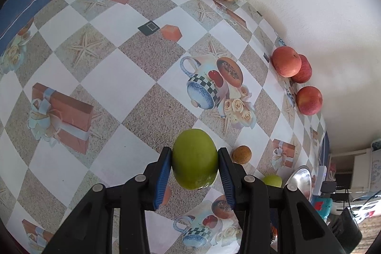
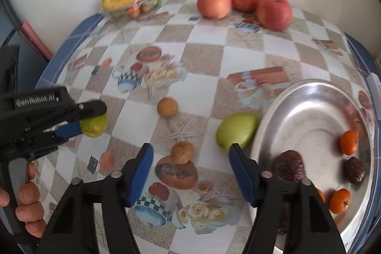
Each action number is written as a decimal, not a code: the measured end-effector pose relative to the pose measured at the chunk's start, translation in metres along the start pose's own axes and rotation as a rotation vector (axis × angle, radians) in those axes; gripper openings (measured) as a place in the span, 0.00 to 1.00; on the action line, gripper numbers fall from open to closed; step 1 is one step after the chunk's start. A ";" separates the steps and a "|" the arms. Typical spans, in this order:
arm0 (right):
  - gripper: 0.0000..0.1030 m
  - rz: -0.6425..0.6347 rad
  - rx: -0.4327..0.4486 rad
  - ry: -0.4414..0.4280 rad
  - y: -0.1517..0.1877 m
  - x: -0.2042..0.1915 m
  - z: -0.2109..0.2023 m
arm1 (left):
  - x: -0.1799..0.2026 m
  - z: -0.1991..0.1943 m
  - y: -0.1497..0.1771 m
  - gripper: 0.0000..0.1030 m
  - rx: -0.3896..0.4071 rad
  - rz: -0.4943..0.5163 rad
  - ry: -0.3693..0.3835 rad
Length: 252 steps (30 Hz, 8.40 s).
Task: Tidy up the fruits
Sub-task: 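Grasp a green pear with the left tool while the right tool approaches a brown kiwi, then close the right tool on the brown kiwi while the left tool holds the pear, then lower the pear and kiwi into the steel basin and open both tools, then grasp a brown kiwi with the left tool while the right tool grasps a green pear, then place the kiwi and pear into the steel basin and open both tools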
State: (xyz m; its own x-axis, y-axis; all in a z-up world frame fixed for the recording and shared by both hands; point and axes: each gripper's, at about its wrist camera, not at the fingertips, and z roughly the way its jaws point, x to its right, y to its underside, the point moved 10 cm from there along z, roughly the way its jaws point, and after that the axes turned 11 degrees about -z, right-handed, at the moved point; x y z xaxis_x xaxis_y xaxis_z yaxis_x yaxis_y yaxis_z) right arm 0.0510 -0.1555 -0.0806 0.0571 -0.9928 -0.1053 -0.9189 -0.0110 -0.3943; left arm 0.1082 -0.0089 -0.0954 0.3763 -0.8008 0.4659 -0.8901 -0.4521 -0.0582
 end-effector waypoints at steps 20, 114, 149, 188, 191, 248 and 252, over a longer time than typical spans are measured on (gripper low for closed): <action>0.37 -0.120 -0.098 0.132 0.015 -0.005 0.036 | 0.001 -0.001 -0.001 0.40 -0.001 -0.003 0.008; 0.27 0.001 -0.058 -0.159 0.060 -0.031 -0.016 | -0.020 -0.018 0.035 0.40 -0.037 0.020 0.023; 0.66 0.493 0.015 0.165 0.065 0.194 -0.050 | 0.092 0.029 0.059 1.00 -0.006 0.369 -0.088; 0.57 0.054 -0.071 0.078 -0.029 0.052 0.012 | 0.077 0.072 0.029 0.27 -0.151 0.285 -0.011; 0.57 0.029 -0.079 0.103 -0.029 0.051 0.013 | 0.072 0.068 0.021 0.27 -0.139 0.255 -0.005; 0.56 0.430 -0.007 0.239 0.070 0.163 -0.053 | 0.138 0.036 0.131 0.72 -0.139 0.624 0.089; 0.66 0.417 0.020 0.242 0.067 0.158 -0.060 | 0.109 0.023 0.111 0.92 -0.025 0.644 -0.025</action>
State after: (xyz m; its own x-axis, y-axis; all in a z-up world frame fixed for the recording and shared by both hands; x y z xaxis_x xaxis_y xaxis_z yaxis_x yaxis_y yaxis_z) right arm -0.0249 -0.3206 -0.0692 -0.4092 -0.9114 -0.0432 -0.8366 0.3936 -0.3811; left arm 0.0566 -0.1550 -0.0717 -0.2297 -0.9178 0.3237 -0.9454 0.1314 -0.2982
